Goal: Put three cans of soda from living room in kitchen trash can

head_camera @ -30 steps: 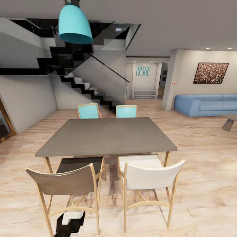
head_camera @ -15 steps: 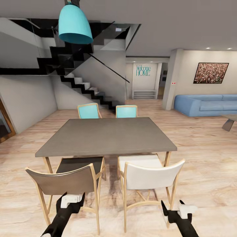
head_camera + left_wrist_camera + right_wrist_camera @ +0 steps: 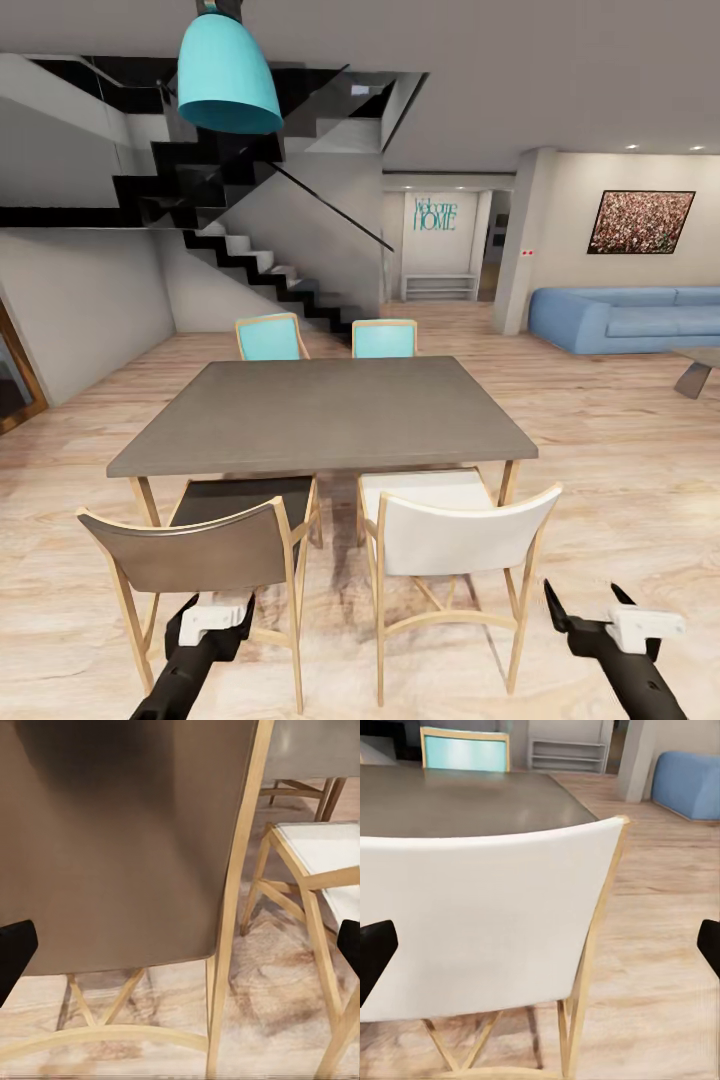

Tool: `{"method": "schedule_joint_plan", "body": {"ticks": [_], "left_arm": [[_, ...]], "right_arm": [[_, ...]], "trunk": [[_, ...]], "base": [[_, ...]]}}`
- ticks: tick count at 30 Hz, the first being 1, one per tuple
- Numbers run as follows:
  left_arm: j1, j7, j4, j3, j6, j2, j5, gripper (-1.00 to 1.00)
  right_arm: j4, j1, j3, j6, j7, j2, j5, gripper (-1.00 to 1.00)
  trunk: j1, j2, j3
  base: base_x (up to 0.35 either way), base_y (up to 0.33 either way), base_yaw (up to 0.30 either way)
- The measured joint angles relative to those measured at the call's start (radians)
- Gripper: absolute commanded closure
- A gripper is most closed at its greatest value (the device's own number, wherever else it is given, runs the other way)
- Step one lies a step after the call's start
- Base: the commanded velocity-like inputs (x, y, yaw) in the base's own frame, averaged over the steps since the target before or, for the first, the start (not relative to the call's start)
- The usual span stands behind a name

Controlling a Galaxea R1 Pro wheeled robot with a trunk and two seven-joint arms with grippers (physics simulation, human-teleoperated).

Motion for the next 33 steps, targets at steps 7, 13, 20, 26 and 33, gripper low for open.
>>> {"method": "schedule_joint_plan", "body": {"ticks": [7, 13, 20, 26, 33], "left_arm": [[0.0, 0.0, 0.11, -0.002, -0.089, 0.0, -0.003, -1.0], [0.0, 0.0, 0.172, -0.004, -0.153, 0.0, -0.005, -1.0], [-0.001, 0.0, 0.195, -0.004, -0.173, 0.0, -0.003, -1.0], [-0.001, 0.0, 0.204, -0.004, -0.179, 0.0, 0.0, -1.0], [-0.001, 0.0, 0.212, -0.004, -0.181, 0.0, 0.001, -1.0]], "right_arm": [[0.077, 0.001, -0.044, -0.021, 0.082, 0.009, 0.0, -1.0], [0.156, 0.002, -0.053, -0.088, 0.092, 0.013, 0.001, -1.0], [0.212, 0.002, -0.057, -0.125, 0.101, 0.007, -0.001, -1.0], [0.254, 0.0, -0.05, -0.135, 0.106, 0.01, 0.002, -1.0], [0.269, 0.0, -0.047, -0.136, 0.106, 0.012, 0.005, -1.0]], "trunk": [[0.0, 0.0, 0.0], [0.0, 0.0, 0.0], [0.0, 0.0, 0.0], [0.0, 0.0, 0.0], [0.0, 0.0, 0.0]], "base": [[0.0, 0.0, 0.0], [0.0, 0.0, 0.0], [0.0, 0.0, 0.0], [0.0, 0.0, 0.0], [0.0, 0.0, 0.0]]}}
